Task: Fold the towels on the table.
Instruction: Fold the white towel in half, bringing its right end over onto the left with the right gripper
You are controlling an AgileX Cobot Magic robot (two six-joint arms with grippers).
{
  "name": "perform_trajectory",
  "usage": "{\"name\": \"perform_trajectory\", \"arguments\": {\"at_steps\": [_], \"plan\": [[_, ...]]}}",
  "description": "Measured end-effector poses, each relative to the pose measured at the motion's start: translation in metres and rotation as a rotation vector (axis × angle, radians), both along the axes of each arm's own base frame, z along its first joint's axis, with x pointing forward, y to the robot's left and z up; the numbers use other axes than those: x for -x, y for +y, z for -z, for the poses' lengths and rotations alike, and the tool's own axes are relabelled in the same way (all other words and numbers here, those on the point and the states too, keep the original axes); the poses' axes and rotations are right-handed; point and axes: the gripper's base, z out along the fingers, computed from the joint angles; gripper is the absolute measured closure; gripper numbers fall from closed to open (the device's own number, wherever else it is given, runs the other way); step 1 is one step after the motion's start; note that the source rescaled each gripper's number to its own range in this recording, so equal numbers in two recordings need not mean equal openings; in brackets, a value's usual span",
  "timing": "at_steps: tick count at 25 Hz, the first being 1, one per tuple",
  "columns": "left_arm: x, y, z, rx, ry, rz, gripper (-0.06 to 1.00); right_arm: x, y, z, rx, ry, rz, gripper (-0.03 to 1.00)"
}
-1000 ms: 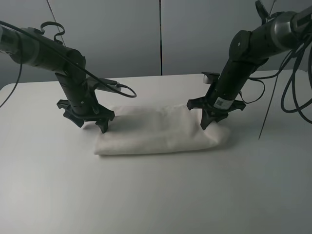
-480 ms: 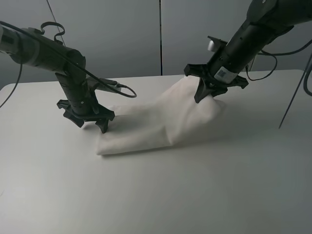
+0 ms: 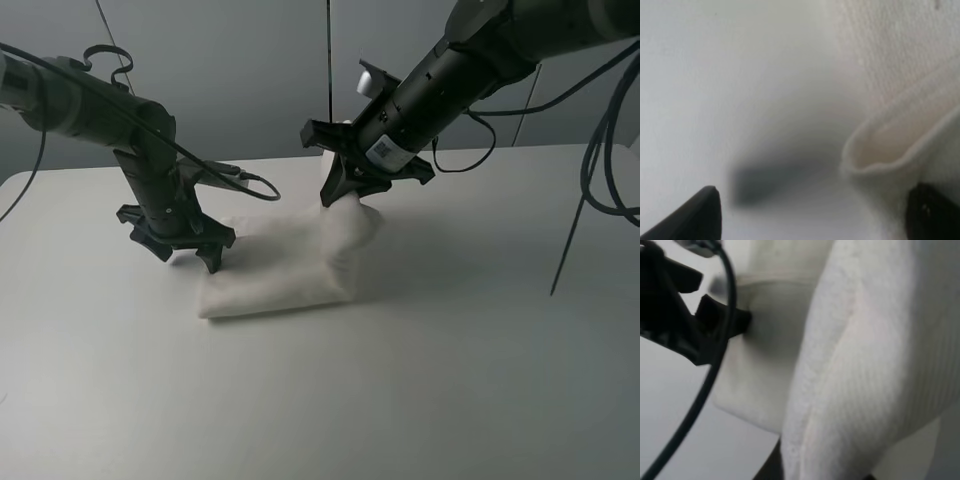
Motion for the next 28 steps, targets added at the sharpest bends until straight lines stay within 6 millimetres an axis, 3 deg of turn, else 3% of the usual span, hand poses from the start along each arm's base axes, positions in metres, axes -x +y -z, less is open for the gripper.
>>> {"name": "perform_trajectory", "arguments": {"at_steps": [4, 14, 21, 28], "plan": [[0.0, 0.0, 0.0, 0.0, 0.0, 0.002, -0.01, 0.002, 0.011, -0.001, -0.033, -0.019, 0.007, 0.94], [0.0, 0.0, 0.0, -0.002, -0.001, 0.024, -0.01, 0.006, 0.042, 0.032, -0.101, 0.028, -0.001, 0.94], [-0.001, 0.0, 0.0, -0.004, 0.002, 0.025, -0.01, 0.006, 0.05, 0.037, -0.14, 0.015, 0.003, 0.94], [-0.011, -0.004, -0.013, -0.008, -0.002, 0.064, -0.01, 0.005, 0.05, 0.037, -0.151, 0.01, 0.006, 0.94]]}}
